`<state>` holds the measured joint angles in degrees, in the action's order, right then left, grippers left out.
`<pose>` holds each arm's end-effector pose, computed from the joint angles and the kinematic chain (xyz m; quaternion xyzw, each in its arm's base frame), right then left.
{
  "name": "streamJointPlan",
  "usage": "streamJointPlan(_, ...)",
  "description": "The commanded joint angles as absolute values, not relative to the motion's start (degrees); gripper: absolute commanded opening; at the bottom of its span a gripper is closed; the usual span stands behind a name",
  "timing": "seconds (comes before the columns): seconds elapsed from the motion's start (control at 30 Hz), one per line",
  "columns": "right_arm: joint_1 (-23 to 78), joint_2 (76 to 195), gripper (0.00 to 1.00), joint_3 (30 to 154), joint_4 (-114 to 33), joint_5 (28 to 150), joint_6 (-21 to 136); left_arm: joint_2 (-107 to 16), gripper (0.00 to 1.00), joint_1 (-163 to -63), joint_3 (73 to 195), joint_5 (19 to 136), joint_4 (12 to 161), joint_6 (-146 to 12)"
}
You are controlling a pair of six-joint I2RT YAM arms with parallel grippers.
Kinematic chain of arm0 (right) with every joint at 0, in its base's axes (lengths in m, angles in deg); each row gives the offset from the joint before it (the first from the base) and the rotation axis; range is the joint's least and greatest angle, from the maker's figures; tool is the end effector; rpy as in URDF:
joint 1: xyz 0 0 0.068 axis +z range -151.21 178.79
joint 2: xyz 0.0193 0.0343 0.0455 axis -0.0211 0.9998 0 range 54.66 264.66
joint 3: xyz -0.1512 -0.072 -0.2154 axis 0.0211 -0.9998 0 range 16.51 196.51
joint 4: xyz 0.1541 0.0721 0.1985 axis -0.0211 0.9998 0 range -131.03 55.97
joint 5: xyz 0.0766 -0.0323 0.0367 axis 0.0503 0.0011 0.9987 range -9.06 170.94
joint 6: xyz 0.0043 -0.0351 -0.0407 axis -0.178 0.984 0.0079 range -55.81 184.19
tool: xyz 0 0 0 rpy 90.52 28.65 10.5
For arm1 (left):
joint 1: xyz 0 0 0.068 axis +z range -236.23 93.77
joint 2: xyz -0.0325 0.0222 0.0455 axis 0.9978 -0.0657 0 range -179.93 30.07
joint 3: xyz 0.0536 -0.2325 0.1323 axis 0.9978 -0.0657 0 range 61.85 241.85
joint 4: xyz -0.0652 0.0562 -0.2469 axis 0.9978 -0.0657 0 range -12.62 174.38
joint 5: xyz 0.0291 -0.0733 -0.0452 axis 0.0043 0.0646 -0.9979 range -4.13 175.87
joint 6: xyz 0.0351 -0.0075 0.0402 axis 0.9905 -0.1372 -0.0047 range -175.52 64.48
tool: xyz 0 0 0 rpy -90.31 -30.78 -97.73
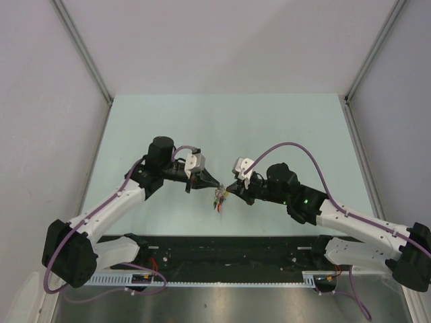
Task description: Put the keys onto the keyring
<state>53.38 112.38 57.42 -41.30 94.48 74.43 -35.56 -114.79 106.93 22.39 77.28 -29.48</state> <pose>0.1293 0.1963 0.2924 -0.4861 0.6342 0.3116 0.5143 0.1967 -0.1433 0.2825 0.5757 0.5216 -0.4596 0.4303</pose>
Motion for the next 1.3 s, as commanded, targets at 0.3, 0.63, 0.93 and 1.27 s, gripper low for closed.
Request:
streamJointPlan(0.3,53.72,112.58,0.0,58.44,-43.23,94.04,75.09,-36.2,0.01,-114.44,110.01,15.03,74.01,-26.61)
streamJointPlan(0.63,53.72,112.84,0.0,58.44,-43.23,94.04,75.09,-36.12,0.0,-114.44,110.19,14.86,73.56,-26.25)
streamJointPlan(0.93,53.81,112.76,0.0,58.44,-43.31,94.12,75.18,-36.47,0.0,-114.44,110.36,14.51,73.13,-25.9)
streamJointPlan(1.27,53.72,112.76,0.0,58.44,-43.31,93.6,75.18,-36.73,0.01,-114.53,110.8,14.24,72.16,-25.46)
